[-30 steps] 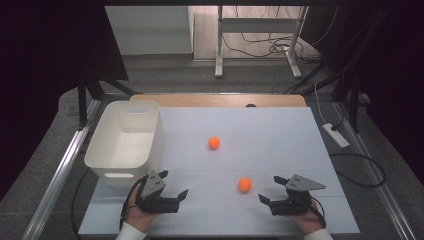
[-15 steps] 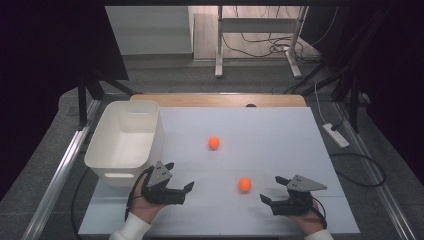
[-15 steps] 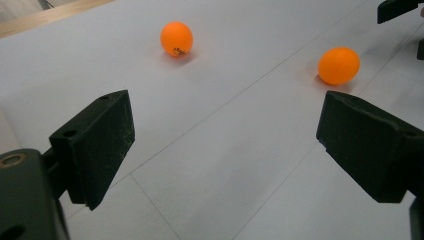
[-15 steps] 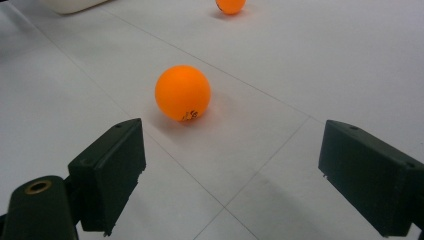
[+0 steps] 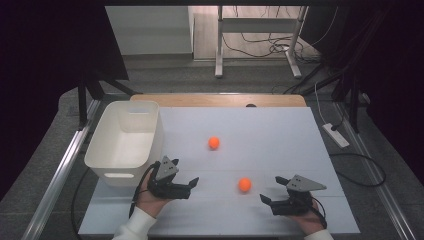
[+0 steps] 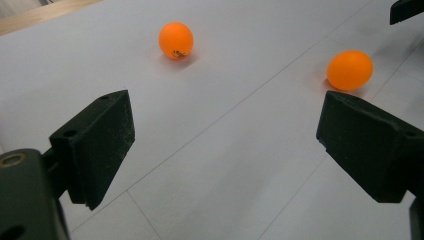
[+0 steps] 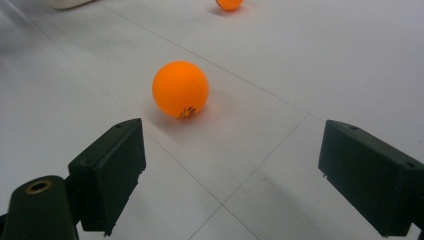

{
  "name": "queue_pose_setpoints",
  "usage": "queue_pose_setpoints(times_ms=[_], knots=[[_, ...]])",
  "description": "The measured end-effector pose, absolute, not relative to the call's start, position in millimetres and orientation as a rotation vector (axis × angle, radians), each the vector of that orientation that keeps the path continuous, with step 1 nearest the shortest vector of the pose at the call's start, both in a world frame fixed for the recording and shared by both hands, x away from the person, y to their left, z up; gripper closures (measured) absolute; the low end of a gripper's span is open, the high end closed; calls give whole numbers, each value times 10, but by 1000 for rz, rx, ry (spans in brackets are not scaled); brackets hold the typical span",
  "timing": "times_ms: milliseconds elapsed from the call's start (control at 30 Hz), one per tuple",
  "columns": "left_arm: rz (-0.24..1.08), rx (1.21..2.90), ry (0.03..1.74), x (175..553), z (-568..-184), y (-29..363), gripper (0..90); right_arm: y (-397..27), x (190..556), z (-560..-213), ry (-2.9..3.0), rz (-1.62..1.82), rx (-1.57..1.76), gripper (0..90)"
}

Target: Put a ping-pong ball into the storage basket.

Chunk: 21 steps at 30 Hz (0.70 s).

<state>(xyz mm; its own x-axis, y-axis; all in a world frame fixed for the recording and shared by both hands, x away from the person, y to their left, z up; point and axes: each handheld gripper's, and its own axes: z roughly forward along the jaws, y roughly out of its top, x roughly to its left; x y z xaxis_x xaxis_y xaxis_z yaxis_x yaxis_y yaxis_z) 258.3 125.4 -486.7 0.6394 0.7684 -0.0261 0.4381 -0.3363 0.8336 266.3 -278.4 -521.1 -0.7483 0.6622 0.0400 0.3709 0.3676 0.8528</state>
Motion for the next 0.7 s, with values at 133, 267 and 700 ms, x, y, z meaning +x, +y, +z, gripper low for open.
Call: queue_pose_setpoints(times_ms=[133, 267, 700], knots=[[460, 1971, 954, 2619, -4861, 1239, 97, -2785, 2659, -5205, 2324, 1311, 910, 112], [455, 1977, 957, 2663, -4860, 1207, 97, -2789, 2661, -5210, 2320, 1332, 910, 113], [439, 2015, 943, 2863, -4790, 992, 98, -2803, 2658, -5206, 2312, 1328, 912, 113]])
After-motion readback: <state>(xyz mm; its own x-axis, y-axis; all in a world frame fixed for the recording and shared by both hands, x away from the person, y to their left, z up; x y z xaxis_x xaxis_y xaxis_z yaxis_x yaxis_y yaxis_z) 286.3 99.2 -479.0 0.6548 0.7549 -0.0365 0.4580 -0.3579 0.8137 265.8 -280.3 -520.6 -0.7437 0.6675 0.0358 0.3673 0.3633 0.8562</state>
